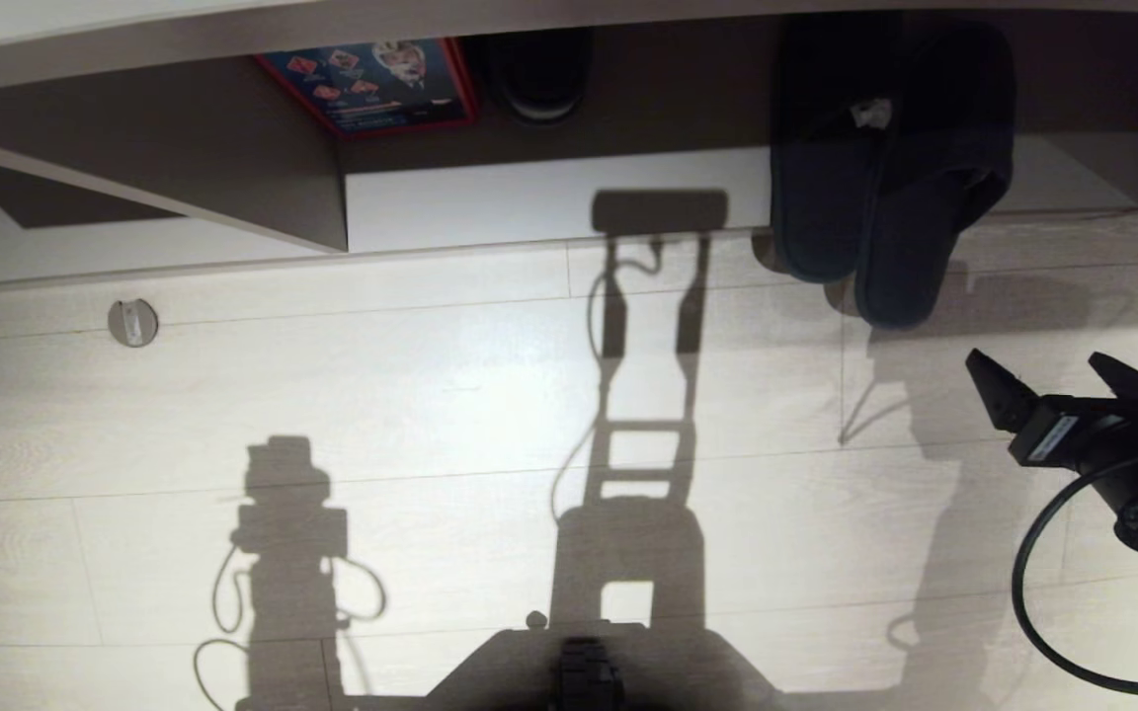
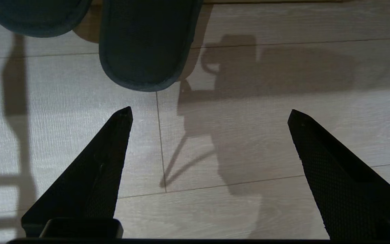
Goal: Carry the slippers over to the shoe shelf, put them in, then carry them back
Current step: Pick up the slippers in the shoe cabinet
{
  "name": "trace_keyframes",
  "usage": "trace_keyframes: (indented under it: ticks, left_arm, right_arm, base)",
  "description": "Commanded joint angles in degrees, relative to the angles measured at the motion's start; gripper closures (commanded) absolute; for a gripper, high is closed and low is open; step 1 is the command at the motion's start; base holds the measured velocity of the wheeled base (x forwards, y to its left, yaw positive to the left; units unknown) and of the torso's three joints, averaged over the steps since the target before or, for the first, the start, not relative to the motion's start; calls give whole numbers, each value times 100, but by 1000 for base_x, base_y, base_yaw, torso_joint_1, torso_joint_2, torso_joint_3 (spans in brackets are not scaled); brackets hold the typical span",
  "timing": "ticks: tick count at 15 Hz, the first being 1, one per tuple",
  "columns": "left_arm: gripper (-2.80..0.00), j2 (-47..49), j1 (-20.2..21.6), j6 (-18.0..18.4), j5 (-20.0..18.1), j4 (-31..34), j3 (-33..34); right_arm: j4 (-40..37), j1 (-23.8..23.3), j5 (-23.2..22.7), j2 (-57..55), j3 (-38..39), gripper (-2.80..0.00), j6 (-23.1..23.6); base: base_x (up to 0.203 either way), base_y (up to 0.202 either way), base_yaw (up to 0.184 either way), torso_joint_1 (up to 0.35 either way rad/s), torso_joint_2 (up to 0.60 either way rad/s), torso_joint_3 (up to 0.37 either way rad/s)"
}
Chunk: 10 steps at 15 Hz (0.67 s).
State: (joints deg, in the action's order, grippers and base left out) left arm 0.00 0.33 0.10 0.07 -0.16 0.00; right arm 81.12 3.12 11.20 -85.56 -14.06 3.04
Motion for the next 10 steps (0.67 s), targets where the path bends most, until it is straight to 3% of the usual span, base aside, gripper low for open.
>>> trace_keyframes:
  ticks: [1,7,10]
  left_arm:
    - [0,0,2,-1,1,-2,-9]
    - [0,0,2,-1,1,-2,0]
    - [0,0,2,-1,1,-2,0]
  right_arm:
    - [110,152,132,-222,-103,-280,-53]
    - [460,633,709,-591,-475,-280,-225]
    - [527,664,779,-804,-691,-280,-253]
  base:
    - [0,0,0,0,0,0]
    - [0,0,0,0,0,0]
    - [0,0,0,0,0,0]
